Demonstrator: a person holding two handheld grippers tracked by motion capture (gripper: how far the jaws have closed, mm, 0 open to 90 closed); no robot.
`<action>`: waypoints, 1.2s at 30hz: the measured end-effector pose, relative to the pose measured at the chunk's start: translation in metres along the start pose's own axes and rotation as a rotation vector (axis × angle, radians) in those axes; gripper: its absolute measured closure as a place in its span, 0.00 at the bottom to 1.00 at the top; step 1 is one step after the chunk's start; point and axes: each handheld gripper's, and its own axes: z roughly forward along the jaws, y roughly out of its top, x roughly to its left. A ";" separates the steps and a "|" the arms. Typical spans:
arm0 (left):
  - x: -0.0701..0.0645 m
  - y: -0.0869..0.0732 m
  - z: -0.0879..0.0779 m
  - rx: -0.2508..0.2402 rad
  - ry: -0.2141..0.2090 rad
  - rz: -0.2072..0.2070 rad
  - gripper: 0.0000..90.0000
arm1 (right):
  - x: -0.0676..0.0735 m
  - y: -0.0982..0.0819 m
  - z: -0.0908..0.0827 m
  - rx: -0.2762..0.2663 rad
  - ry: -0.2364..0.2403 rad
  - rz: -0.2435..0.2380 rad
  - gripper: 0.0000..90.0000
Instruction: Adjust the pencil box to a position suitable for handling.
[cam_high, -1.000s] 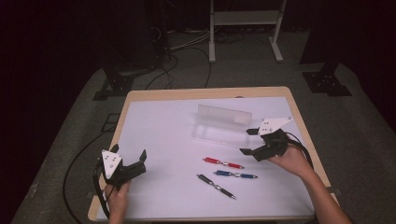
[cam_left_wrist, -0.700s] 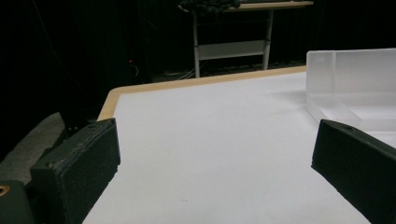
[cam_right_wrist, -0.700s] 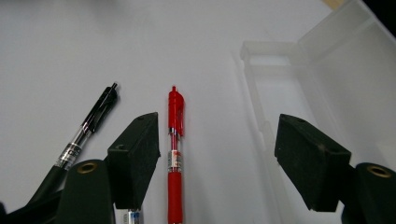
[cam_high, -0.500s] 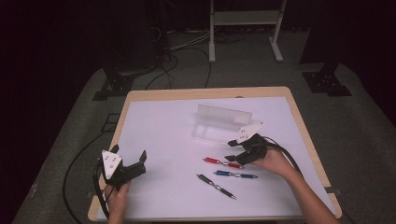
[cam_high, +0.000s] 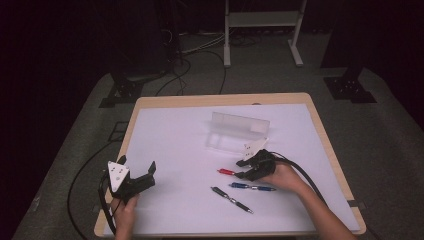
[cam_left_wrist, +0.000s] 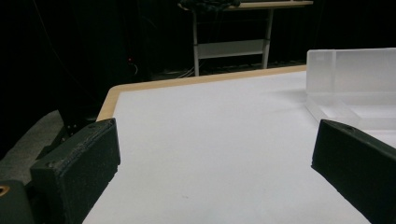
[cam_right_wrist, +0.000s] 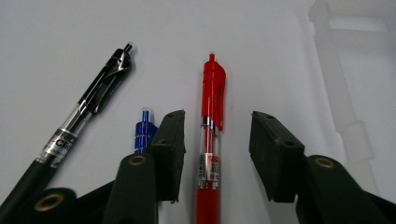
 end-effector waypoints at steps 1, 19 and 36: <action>0.000 0.000 0.000 -0.001 0.001 0.000 0.00 | 0.001 -0.001 0.003 0.016 -0.005 0.006 0.65; 0.002 0.000 -0.001 -0.003 0.003 -0.007 0.00 | -0.002 -0.006 0.014 0.036 0.030 0.031 0.83; 0.001 0.000 -0.001 -0.006 -0.007 -0.022 0.00 | -0.014 0.001 -0.011 -0.025 0.019 0.059 0.87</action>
